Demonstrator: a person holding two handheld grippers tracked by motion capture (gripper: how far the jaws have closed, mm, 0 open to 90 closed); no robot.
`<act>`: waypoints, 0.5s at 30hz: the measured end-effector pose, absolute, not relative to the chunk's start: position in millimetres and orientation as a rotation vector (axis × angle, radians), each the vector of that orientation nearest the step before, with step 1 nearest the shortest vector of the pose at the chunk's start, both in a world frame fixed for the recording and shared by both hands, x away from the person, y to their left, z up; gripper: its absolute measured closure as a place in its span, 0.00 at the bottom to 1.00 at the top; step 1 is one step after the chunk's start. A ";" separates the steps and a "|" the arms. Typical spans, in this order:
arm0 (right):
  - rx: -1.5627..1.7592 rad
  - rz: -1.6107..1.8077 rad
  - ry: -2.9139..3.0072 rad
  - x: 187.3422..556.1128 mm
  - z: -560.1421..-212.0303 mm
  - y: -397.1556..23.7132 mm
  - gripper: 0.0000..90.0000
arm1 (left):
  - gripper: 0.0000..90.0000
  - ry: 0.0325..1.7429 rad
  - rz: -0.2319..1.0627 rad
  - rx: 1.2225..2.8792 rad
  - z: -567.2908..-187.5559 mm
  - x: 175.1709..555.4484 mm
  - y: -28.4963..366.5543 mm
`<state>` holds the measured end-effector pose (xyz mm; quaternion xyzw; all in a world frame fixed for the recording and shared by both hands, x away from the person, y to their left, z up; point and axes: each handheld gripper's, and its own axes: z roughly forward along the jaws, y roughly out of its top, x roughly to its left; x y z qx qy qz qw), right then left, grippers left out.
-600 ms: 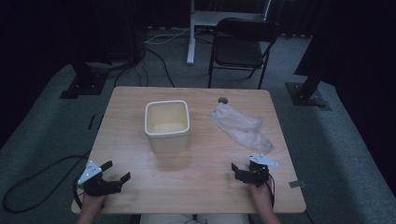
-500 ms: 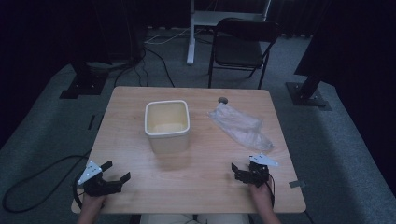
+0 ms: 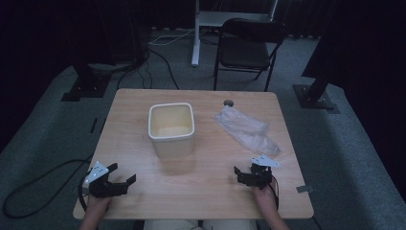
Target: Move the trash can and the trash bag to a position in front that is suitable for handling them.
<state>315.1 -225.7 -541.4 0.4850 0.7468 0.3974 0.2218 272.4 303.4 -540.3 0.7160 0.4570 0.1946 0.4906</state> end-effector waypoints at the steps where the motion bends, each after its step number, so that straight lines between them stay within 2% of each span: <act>1: 1.339 1.104 2.067 317.5 -541.4 -224.5 0.12 | 0.00 1.111 0.472 1.742 -540.4 274.3 302.9; 15: 1.326 1.254 2.043 349.9 -527.5 -202.5 0.12 | 0.00 1.088 0.478 1.761 -534.1 299.9 295.9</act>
